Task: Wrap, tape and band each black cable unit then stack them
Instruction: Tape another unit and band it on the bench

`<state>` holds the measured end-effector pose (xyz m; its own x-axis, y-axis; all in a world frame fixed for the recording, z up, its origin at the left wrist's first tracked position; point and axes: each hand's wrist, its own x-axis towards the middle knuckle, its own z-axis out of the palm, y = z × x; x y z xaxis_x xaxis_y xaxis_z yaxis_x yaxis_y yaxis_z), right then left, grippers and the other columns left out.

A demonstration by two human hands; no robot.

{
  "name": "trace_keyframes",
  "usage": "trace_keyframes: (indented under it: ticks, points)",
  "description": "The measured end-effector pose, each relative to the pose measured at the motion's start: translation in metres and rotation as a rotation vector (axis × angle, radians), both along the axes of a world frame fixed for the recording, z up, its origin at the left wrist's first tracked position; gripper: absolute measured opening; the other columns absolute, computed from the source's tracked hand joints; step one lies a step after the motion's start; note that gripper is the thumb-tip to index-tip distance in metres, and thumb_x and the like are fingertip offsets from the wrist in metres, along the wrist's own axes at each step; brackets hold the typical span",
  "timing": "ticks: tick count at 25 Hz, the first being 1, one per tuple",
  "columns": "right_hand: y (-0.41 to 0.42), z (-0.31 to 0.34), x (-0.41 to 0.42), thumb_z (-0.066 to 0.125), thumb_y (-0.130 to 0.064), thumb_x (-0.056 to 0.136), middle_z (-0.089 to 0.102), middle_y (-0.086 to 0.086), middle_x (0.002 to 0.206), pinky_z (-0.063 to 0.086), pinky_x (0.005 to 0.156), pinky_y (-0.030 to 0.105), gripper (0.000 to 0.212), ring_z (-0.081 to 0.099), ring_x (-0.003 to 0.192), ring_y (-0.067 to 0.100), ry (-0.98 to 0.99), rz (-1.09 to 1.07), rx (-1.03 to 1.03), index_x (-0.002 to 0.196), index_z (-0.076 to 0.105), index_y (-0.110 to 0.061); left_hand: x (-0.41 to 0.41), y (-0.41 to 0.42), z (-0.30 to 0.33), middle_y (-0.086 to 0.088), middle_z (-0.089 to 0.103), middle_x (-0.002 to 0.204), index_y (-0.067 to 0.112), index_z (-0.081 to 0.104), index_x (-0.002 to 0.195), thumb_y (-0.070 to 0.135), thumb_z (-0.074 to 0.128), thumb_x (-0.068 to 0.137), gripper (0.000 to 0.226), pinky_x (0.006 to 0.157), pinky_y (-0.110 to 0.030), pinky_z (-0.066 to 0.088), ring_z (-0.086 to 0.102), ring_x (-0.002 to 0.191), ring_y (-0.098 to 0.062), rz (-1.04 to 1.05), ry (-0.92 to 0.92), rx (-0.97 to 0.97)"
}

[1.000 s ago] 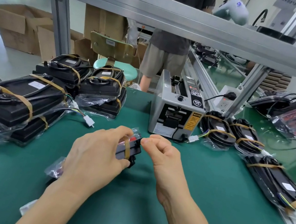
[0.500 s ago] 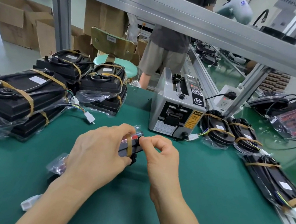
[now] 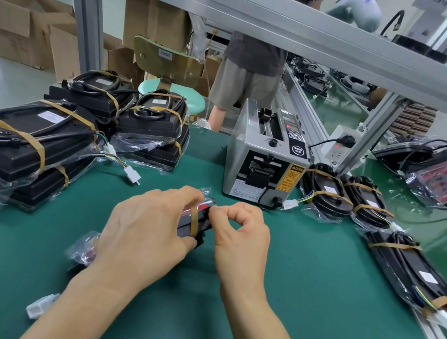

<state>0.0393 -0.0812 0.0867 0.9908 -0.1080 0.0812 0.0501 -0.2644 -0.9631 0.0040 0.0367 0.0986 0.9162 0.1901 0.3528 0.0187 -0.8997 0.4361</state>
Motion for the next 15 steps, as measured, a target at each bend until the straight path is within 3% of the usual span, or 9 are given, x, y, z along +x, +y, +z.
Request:
trace_keyframes:
  ticks: [4, 7, 10, 13, 15]
  points:
    - [-0.0006, 0.0006, 0.0003, 0.066, -0.017, 0.078, 0.061, 0.005, 0.092, 0.041, 0.089, 0.033, 0.027, 0.052, 0.078, 0.0, 0.014, 0.033, 0.096, 0.052, 0.062, -0.023, 0.0006, -0.0004, -0.0002, 0.013, 0.064, 0.085, 0.043, 0.056, 0.106, 0.039, 0.077, 0.062, 0.05, 0.064, -0.027, 0.038, 0.057, 0.084, -0.017, -0.004, -0.018, -0.007]
    - [0.0, 0.0014, 0.0009, 0.066, -0.019, 0.078, 0.062, 0.004, 0.093, 0.038, 0.102, 0.044, 0.026, 0.054, 0.083, 0.003, 0.024, 0.031, 0.07, 0.052, 0.061, -0.024, 0.001, -0.001, -0.0006, 0.013, 0.064, 0.084, 0.042, 0.057, 0.105, 0.038, 0.078, 0.061, 0.049, 0.064, -0.027, 0.039, 0.058, 0.083, -0.017, -0.004, -0.025, -0.002]
    - [0.0012, 0.0008, 0.0004, 0.066, -0.02, 0.077, 0.063, 0.005, 0.094, 0.034, 0.105, 0.051, 0.024, 0.054, 0.086, 0.004, 0.027, 0.033, 0.044, 0.053, 0.062, -0.023, 0.0006, -0.001, -0.0011, 0.012, 0.065, 0.084, 0.042, 0.057, 0.106, 0.039, 0.078, 0.06, 0.05, 0.063, -0.027, 0.037, 0.058, 0.083, -0.017, -0.001, -0.028, 0.006]
    - [0.0009, -0.0012, 0.0001, 0.067, -0.019, 0.077, 0.062, 0.004, 0.093, 0.033, 0.105, 0.051, 0.025, 0.052, 0.083, 0.001, 0.012, 0.035, 0.029, 0.053, 0.062, -0.022, 0.0004, -0.001, -0.0014, 0.012, 0.065, 0.083, 0.042, 0.057, 0.105, 0.038, 0.078, 0.06, 0.05, 0.062, -0.026, 0.035, 0.058, 0.082, -0.017, 0.001, -0.033, 0.014]
    - [-0.0002, -0.003, 0.0007, 0.067, -0.017, 0.078, 0.06, 0.003, 0.09, 0.038, 0.1, 0.042, 0.026, 0.05, 0.078, -0.001, -0.002, 0.03, 0.045, 0.053, 0.061, -0.022, 0.0003, -0.0013, -0.0013, 0.012, 0.065, 0.083, 0.042, 0.058, 0.105, 0.038, 0.078, 0.06, 0.05, 0.061, -0.026, 0.035, 0.058, 0.082, -0.017, 0.0, -0.036, 0.013]
